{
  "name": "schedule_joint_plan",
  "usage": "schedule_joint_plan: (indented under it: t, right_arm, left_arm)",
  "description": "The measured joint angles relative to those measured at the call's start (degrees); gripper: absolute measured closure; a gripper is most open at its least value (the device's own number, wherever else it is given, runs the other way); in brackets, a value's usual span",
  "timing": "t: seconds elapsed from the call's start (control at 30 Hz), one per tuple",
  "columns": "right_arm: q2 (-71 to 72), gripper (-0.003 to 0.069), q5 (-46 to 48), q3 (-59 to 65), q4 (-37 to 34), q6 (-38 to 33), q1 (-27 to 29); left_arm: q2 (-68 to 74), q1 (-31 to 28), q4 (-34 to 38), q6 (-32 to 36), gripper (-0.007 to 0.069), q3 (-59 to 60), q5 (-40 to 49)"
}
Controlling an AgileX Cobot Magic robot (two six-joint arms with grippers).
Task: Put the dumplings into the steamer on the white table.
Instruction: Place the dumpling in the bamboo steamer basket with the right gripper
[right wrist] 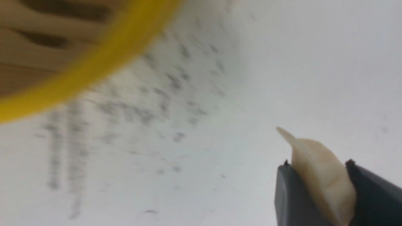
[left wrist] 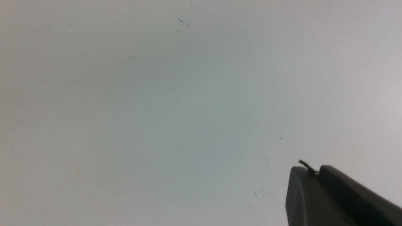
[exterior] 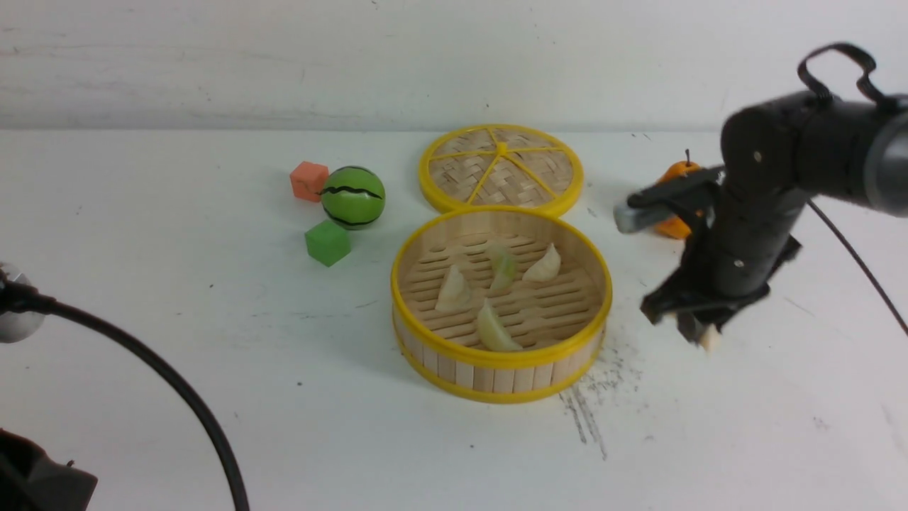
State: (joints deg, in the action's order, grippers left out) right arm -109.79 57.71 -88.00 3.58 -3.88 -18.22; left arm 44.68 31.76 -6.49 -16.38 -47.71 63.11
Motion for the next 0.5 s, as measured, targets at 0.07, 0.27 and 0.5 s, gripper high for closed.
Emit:
schedule_joint_plan:
  t: [0.07,0.27,0.5]
  right_arm:
    - [0.84,0.0456,0.78,-3.80,-0.65,0.08,-3.74]
    - [-0.50,0.0456,-2.09,-9.30,-3.04,1.42,-10.27]
    - [-7.72,0.0456,-8.85,-9.79,-1.96,9.09,-9.63]
  left_arm:
    - [0.00,0.00,0.00,0.00,0.0580,0.00,-0.42]
    - [0.00,0.00,0.00,0.05,0.0575,0.00,-0.94]
    - [-2.17,0.00,0.43,0.19,0.0568,0.89,2.54]
